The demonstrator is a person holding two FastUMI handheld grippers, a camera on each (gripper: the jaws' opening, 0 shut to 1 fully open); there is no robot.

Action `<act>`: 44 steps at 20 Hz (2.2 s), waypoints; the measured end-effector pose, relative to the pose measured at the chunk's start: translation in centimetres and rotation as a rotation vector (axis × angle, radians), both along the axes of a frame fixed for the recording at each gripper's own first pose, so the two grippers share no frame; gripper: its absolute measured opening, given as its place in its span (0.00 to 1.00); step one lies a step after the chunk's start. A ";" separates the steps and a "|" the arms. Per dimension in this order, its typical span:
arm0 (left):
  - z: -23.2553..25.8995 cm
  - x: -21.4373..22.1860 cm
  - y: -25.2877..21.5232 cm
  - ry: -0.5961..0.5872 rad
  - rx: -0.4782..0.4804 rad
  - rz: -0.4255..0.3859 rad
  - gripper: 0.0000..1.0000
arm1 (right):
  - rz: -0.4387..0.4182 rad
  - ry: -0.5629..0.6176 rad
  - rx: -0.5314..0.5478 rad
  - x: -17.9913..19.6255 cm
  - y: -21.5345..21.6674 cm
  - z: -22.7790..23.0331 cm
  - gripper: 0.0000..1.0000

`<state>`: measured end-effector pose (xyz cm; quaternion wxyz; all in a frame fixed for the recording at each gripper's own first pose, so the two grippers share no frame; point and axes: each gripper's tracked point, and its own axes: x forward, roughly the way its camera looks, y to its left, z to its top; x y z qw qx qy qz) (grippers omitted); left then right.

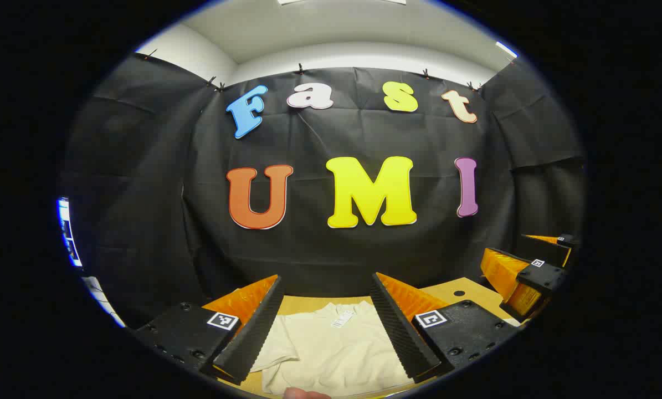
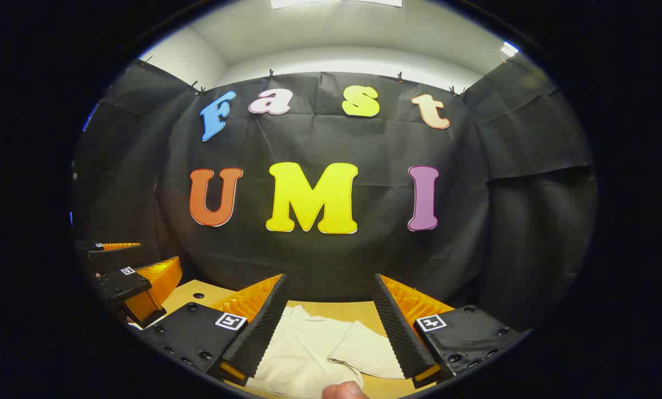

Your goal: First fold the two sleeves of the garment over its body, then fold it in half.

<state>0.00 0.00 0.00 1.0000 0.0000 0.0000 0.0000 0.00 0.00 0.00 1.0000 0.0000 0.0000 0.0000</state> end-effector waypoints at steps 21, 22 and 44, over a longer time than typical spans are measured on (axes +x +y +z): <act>-0.1 1.6 -1.2 0.003 0.010 -0.001 0.99 | -0.009 0.003 0.018 1.6 -1.8 -0.1 0.95; -0.2 1.7 -1.2 0.006 0.009 0.002 0.99 | -0.008 0.005 0.017 1.6 -1.8 -0.3 0.95; -5.1 1.8 -8.6 0.108 0.064 -0.146 0.99 | -0.156 0.355 -0.004 -0.4 -23.3 -14.8 0.96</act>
